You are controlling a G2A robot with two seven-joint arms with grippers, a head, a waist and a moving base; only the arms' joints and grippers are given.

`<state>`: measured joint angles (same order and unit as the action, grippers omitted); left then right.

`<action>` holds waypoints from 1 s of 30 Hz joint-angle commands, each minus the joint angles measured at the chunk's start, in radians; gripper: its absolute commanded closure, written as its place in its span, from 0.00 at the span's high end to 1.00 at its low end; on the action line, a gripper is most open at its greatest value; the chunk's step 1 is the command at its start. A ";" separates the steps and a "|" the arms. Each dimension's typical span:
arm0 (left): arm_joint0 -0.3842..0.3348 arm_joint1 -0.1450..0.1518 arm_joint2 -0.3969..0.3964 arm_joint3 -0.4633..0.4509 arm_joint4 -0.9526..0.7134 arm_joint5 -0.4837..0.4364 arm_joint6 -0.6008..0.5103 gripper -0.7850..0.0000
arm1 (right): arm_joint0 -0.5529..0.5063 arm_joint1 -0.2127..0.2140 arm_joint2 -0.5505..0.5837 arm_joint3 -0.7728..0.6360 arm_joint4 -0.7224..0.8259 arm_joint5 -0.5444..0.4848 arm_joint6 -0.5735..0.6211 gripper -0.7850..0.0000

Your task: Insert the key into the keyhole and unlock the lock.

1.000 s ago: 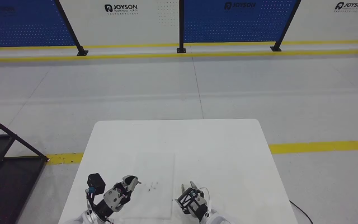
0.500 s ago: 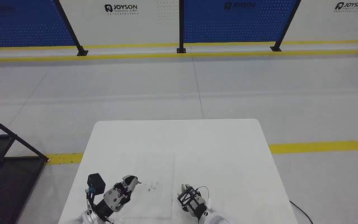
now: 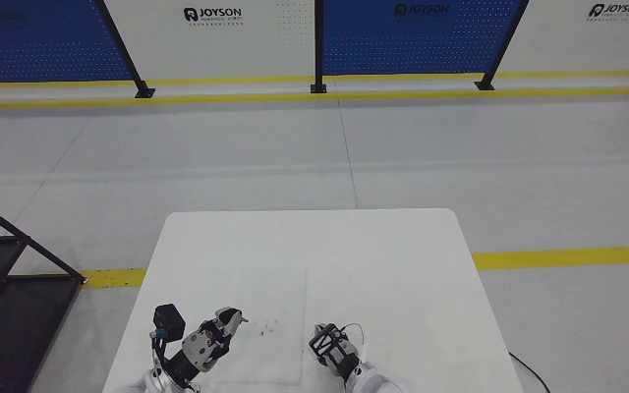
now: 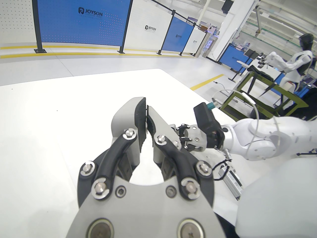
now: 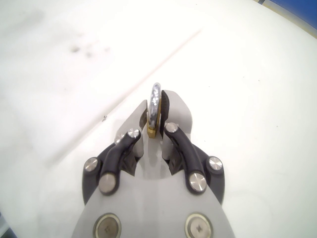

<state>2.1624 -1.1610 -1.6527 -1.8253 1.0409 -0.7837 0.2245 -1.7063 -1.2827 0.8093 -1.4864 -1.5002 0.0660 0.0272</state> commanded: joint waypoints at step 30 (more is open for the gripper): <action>0.000 0.000 0.000 0.000 0.000 0.000 0.000 0.00 | -0.224 0.091 0.295 -0.373 0.352 -0.433 -0.347 0.00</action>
<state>2.1624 -1.1610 -1.6527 -1.8253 1.0409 -0.7837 0.2245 -1.9335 -1.1947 1.0803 -1.8560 -1.1655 -0.3686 -0.3426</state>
